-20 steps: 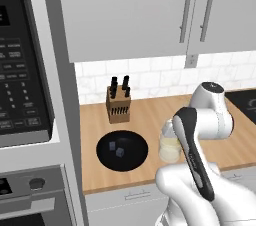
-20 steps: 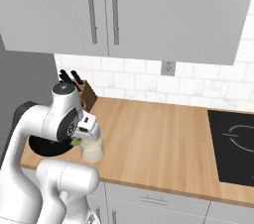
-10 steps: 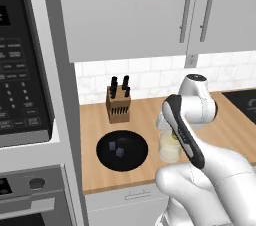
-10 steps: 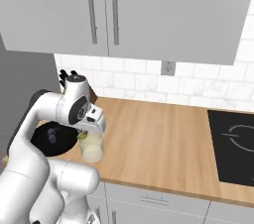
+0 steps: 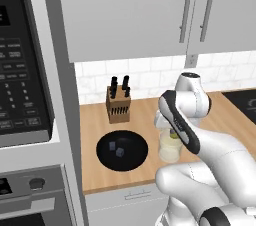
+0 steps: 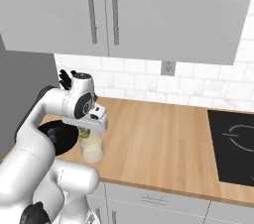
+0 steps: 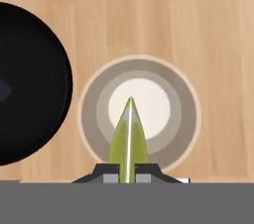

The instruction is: Grab a lemon wedge from the fridge and one ice cube from the ice bowl, and put them in the glass of lemonade.

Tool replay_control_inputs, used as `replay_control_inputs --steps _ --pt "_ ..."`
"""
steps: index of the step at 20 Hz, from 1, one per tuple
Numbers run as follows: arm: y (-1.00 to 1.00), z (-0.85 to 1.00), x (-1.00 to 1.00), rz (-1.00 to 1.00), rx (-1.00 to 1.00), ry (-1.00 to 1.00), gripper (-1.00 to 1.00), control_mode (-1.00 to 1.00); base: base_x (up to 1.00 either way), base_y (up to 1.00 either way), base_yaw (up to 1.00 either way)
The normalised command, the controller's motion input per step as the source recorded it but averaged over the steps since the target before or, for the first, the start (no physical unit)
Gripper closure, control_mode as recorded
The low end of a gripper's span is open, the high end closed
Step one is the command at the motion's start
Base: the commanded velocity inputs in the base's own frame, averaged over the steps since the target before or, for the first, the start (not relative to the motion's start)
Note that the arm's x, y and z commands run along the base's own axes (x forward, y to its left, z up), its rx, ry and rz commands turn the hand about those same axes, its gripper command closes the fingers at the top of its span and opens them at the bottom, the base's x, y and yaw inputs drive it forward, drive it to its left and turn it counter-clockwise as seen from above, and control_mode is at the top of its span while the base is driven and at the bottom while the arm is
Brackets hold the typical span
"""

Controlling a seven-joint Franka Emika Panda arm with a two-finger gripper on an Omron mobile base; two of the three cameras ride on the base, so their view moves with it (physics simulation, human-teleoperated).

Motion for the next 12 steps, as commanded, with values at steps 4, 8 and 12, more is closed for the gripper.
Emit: replay_control_inputs --steps 4,8,12 --pt "0.0 -0.11 0.01 0.0 0.0 0.0 1.0 -1.0 0.0 0.0 0.0" --pt "0.0 0.0 0.1 0.0 0.0 0.0 1.0 -1.0 0.0 0.0 0.0" --pt "0.0 0.0 0.26 0.0 0.0 0.0 1.0 -1.0 0.0 0.0 0.0"
